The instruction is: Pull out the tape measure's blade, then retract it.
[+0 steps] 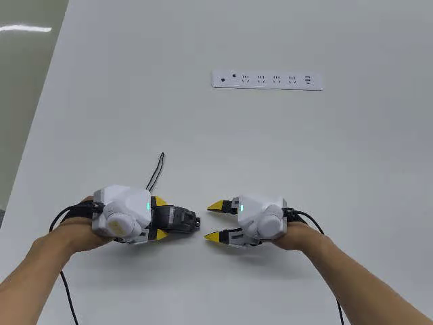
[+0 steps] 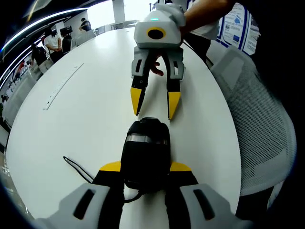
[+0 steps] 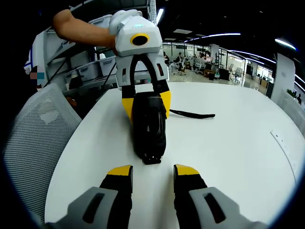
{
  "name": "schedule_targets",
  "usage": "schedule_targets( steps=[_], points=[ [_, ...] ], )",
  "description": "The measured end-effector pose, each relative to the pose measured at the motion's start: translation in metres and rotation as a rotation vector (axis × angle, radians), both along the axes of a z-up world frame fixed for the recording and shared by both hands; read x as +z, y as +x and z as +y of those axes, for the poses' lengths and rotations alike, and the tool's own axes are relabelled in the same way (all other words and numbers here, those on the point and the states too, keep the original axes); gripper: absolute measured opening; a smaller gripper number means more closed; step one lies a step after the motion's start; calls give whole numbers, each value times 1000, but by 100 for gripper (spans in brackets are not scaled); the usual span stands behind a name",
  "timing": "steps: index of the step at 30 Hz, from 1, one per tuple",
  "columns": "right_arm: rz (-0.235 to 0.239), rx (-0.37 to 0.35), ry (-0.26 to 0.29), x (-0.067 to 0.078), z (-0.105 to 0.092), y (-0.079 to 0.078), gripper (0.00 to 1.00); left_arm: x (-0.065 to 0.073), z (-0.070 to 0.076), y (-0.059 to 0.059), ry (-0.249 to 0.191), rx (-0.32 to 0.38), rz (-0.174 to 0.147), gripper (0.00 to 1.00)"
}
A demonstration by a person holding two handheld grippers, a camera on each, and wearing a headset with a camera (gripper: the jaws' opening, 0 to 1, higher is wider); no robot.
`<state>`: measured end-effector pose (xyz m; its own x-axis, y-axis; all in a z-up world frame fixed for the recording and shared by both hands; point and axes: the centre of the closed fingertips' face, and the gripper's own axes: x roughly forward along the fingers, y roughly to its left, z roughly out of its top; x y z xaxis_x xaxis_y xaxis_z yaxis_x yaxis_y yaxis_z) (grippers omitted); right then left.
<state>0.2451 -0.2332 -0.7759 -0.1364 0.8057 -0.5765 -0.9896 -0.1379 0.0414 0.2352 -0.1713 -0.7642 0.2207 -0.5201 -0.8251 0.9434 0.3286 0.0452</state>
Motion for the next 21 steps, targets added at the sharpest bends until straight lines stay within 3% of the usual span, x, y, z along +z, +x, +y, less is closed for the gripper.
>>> schedule_targets(
  steps=[21],
  points=[
    [-19, 54, -21, -9, 16, 0, 23, 3, 2, 0, -48, 15, -2, 28]
  ],
)
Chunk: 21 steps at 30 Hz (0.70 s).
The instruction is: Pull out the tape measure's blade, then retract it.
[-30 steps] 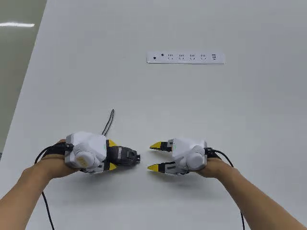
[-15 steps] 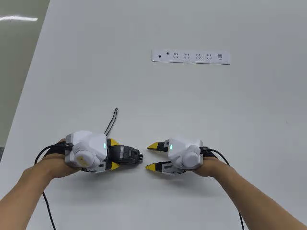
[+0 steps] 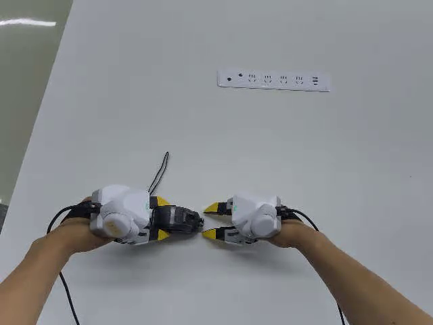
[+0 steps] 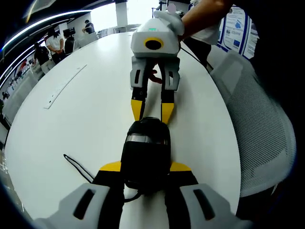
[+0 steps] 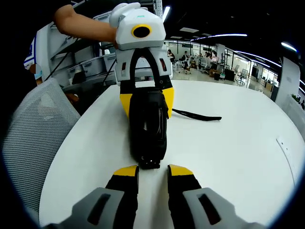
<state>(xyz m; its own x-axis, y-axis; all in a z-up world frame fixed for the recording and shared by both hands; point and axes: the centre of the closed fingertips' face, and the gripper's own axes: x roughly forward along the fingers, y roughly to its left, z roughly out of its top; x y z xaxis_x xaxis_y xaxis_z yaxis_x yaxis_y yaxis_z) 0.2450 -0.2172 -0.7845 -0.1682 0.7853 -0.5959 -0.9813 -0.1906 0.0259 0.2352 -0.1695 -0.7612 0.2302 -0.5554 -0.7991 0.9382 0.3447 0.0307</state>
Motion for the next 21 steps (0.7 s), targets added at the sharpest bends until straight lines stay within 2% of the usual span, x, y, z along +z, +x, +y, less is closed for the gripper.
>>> schedule_targets(
  steps=[15, 21],
  points=[
    [-42, 64, -26, -3, 7, -7, 15, 0, 1, 0, -20, 9, -5, 28],
    [-39, 62, -30, -3, 7, -6, 14, 1, 2, 1, -23, 12, -3, 28]
  ],
)
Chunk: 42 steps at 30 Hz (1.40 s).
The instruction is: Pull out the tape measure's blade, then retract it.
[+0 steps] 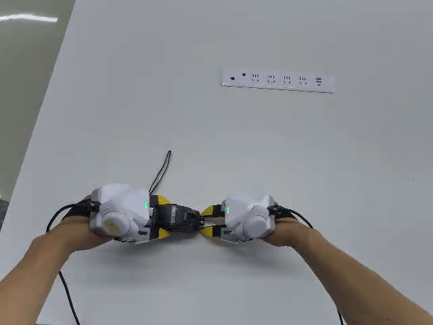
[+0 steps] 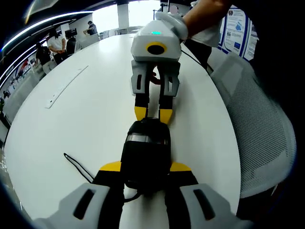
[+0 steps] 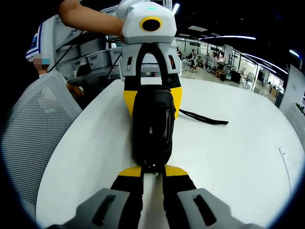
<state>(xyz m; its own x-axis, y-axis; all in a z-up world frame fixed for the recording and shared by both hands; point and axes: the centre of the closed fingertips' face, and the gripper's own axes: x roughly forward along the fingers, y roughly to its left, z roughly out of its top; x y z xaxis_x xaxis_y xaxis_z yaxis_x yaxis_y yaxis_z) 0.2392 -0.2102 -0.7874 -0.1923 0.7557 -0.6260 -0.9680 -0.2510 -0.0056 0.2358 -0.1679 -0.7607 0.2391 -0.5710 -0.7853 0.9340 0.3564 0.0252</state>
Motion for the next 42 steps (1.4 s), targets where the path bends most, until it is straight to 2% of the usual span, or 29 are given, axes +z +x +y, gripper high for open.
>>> schedule_targets(
  steps=[8, 11, 13, 42],
  points=[
    [22, -16, -14, -1, 0, 1, 12, 1, 0, 0, -4, 5, 2, 28],
    [22, -18, -17, -1, 0, 2, 11, 1, 0, 0, -7, 10, 1, 28],
    [5, -10, -24, -1, 0, 2, 11, 0, 0, 1, -11, 13, 2, 28],
    [19, -21, -28, 1, 0, 2, 10, 0, 3, -1, -2, 17, 4, 29]
  ],
)
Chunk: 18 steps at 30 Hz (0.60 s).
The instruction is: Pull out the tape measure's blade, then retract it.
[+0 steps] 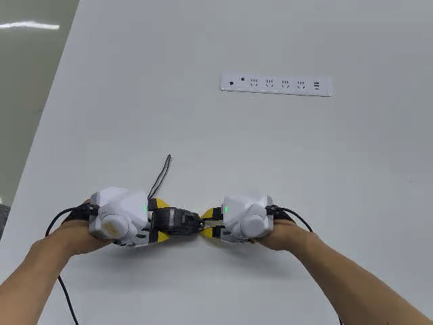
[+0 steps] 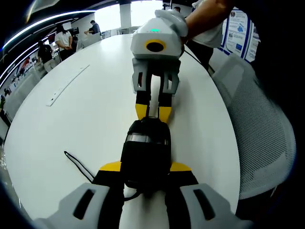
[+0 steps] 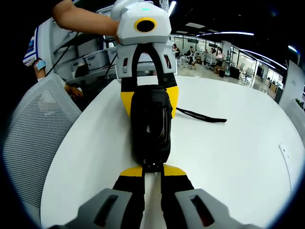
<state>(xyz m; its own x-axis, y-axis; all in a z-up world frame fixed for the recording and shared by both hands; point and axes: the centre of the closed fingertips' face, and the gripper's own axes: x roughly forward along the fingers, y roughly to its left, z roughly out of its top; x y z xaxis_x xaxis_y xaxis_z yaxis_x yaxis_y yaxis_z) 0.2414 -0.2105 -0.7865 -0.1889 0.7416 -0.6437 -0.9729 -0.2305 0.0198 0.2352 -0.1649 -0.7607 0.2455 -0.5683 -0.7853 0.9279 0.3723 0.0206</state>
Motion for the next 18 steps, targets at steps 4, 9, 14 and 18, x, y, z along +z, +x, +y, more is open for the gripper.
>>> schedule_targets(
  steps=[4, 9, 14, 18],
  points=[
    [1, -1, 0, 0, 0, 0, 10, 0, 0, 0, 2, 1, 0, 29],
    [0, -2, -4, 1, -4, 2, 10, 0, 0, 0, 4, 2, 0, 29],
    [2, -5, -8, 1, -7, 2, 10, 0, 0, 0, 6, 2, 0, 29],
    [3, -7, -9, 1, -10, 3, 10, 0, 0, 0, 7, 1, 0, 29]
  ],
)
